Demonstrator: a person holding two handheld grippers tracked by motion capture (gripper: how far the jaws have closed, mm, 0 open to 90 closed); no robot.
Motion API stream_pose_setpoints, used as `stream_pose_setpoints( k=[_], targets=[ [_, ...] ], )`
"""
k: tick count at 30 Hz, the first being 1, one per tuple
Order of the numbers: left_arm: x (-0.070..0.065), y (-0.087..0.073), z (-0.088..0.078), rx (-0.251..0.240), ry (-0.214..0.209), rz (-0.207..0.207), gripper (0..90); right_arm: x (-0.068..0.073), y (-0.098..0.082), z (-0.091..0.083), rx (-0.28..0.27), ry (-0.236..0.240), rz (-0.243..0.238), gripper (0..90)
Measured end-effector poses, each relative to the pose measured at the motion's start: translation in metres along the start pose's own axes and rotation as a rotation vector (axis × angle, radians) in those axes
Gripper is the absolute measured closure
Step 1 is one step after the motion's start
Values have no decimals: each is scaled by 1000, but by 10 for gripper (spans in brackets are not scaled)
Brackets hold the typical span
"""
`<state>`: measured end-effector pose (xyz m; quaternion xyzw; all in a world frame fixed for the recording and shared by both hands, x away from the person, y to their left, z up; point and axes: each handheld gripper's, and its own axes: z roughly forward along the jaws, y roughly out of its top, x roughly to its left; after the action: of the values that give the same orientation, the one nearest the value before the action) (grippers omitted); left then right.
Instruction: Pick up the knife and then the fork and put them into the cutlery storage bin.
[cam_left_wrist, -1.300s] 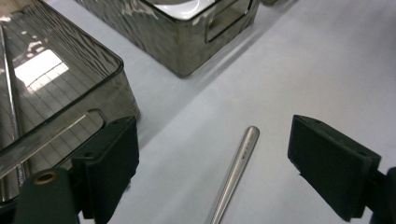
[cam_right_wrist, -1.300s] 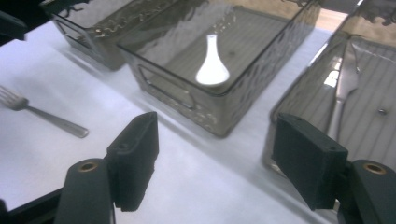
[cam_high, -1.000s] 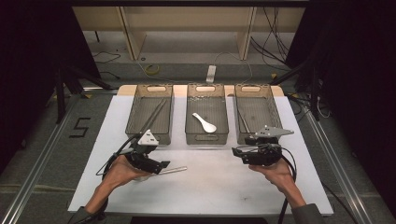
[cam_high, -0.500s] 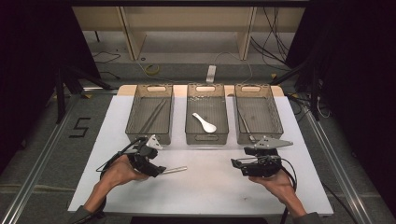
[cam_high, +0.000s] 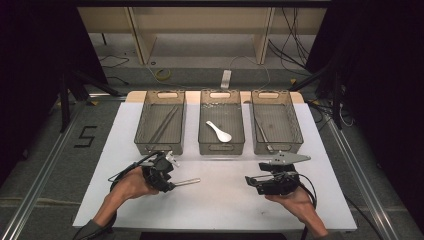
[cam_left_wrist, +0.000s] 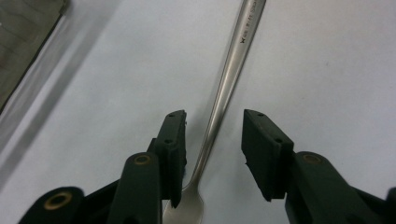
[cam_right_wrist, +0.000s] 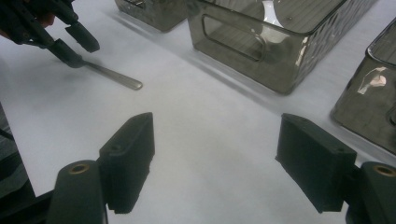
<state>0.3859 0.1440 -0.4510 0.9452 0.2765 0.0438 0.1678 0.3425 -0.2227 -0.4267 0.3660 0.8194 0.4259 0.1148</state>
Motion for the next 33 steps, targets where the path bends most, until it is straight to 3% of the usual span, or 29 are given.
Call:
stream_pose_setpoints(
  k=[15, 33],
  targets=[
    [3, 1, 12, 77, -7, -3, 711, 7, -1, -2, -12, 24, -10, 277],
    [-2, 4, 14, 89, -6, 42, 802, 9, -2, -1, -3, 28, -14, 276]
  ],
)
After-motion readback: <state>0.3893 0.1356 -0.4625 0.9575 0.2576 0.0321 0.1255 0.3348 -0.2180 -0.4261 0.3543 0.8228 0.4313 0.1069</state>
